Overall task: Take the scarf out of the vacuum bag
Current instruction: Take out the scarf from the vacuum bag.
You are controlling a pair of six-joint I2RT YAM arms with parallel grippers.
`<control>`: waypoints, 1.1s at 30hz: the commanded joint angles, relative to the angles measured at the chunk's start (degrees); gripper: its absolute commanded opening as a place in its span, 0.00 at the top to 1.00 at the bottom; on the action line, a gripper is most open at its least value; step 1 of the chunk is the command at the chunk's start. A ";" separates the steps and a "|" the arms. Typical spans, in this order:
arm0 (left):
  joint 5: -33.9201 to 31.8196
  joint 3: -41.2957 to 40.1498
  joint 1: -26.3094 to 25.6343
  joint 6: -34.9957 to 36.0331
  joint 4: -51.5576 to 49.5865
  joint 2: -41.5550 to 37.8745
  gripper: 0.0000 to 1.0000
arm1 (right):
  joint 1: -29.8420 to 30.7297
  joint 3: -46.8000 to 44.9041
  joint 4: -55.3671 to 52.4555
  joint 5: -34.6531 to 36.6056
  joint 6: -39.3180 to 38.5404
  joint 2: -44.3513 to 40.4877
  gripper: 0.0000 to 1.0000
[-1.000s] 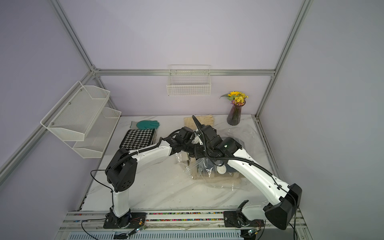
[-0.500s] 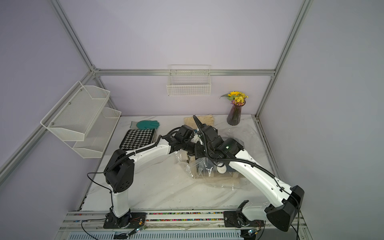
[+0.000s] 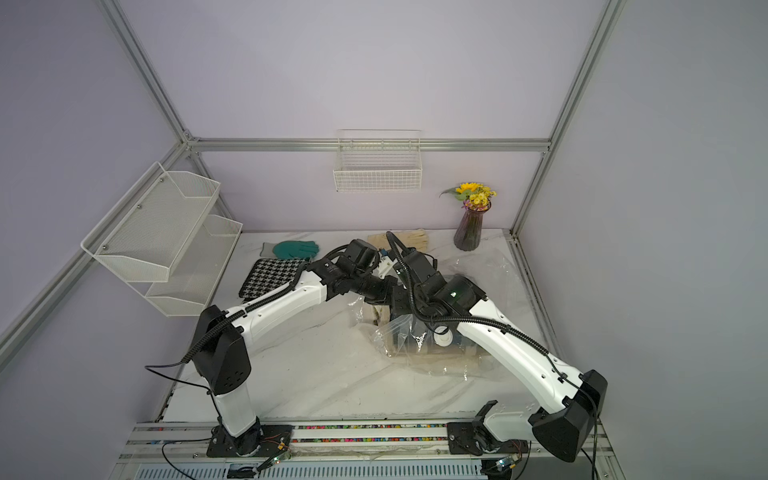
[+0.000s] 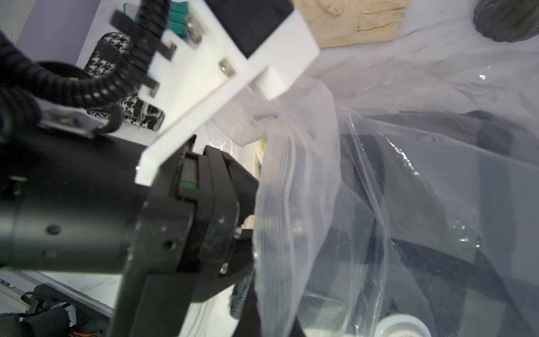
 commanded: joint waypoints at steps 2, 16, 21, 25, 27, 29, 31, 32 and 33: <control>-0.40 1.49 2.05 5.24 -3.96 -3.99 1.00 | -0.47 -0.48 -1.15 2.24 0.70 0.39 0.95; -3.41 -6.50 6.92 11.12 -11.55 -9.95 1.00 | -0.91 -1.62 -0.40 2.13 -0.14 0.53 0.95; -5.81 -7.10 8.87 14.19 -16.39 -10.57 1.00 | -1.00 -2.24 0.18 0.65 -1.27 0.71 0.95; -7.39 -7.66 10.20 15.87 -19.35 -10.75 1.00 | -1.02 -2.69 0.81 0.26 -1.40 0.80 0.95; -7.76 -8.05 11.08 16.34 -20.19 -11.23 1.00 | -1.04 -2.99 0.90 0.19 -1.44 0.94 0.96; -8.02 -8.25 12.21 16.76 -21.08 -11.60 1.00 | -1.00 -3.36 1.17 0.09 -1.43 0.90 0.95; -8.68 -8.45 13.74 17.26 -22.18 -11.95 1.00 | -0.99 -3.69 1.33 -0.15 -1.42 0.93 0.95; -9.02 -8.38 14.30 17.66 -22.99 -11.89 1.00 | -1.00 -3.87 1.42 -0.30 -1.47 0.81 0.95; -9.82 -8.06 14.87 18.29 -24.24 -11.73 1.00 | -1.00 -4.04 1.55 -0.42 -1.53 0.81 0.95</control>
